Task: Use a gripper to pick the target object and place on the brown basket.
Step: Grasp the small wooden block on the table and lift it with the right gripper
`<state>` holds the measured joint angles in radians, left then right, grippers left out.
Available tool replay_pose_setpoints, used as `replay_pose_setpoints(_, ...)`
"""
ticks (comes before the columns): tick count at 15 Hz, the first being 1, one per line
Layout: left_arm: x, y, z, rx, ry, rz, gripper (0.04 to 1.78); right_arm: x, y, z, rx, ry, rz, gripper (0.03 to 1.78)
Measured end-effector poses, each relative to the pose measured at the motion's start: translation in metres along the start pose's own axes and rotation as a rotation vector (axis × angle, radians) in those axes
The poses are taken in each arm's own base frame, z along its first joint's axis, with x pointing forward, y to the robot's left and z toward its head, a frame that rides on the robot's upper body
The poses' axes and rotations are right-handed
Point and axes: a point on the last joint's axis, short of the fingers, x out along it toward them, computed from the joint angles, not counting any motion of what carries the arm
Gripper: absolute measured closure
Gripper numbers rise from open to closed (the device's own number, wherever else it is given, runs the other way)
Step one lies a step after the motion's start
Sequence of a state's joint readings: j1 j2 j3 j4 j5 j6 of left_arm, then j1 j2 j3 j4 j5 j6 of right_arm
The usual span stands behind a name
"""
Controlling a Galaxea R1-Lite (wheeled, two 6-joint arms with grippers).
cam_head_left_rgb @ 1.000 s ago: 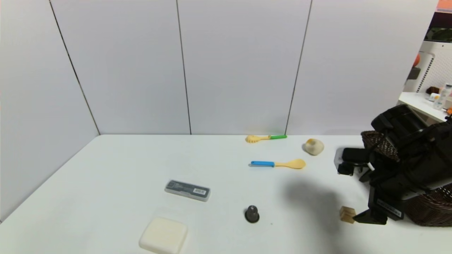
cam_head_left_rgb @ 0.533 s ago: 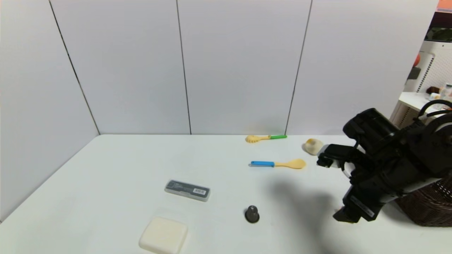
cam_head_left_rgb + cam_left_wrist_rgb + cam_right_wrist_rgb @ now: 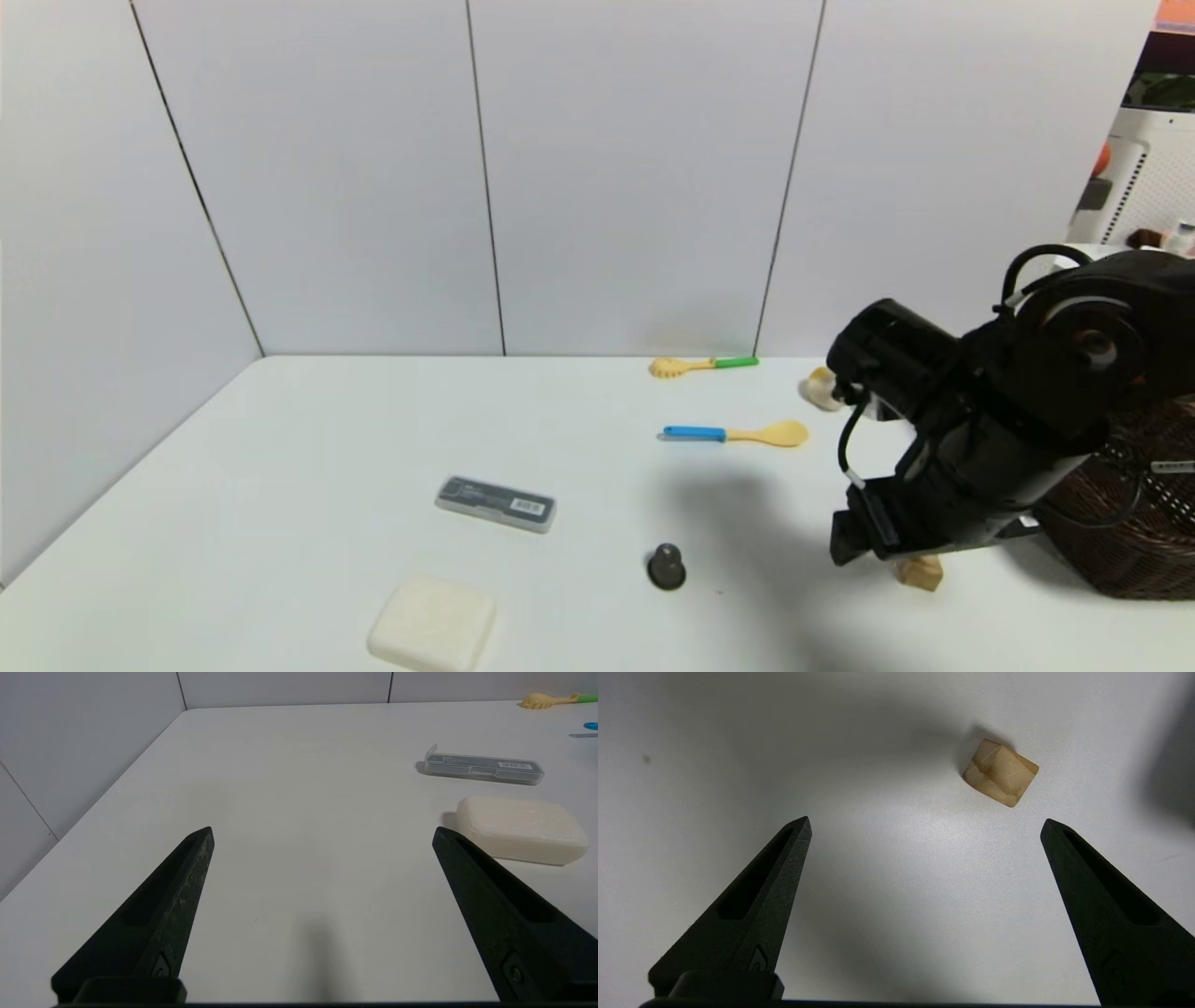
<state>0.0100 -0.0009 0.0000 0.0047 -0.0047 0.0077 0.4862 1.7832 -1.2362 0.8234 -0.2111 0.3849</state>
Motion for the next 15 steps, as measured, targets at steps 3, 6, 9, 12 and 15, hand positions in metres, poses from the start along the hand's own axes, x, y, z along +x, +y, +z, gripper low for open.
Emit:
replay_pose_setpoints(3, 0.000, 0.000, 0.000, 0.000, 0.000, 0.000, 0.13, 0.013, -0.008, 0.010, 0.180, 0.030, -0.034, 0.11)
replay_pose_setpoints(6, 0.000, 0.000, 0.000, 0.000, 0.000, -0.001, 0.13, 0.029, -0.019, 0.017, 0.260, 0.076, -0.063, 0.11)
replay_pose_setpoints(9, 0.000, 0.000, 0.000, 0.000, 0.000, 0.000, 0.13, 0.043, -0.022, 0.022, 0.327, 0.114, -0.078, 0.11)
replay_pose_setpoints(12, 0.000, 0.000, 0.000, 0.000, 0.000, 0.000, 0.13, 0.050, -0.021, 0.025, 0.343, 0.138, -0.068, 0.11)
replay_pose_setpoints(15, 0.000, 0.000, 0.000, 0.000, 0.000, 0.000, 0.13, 0.052, -0.022, 0.026, 0.369, 0.152, -0.048, 0.21)
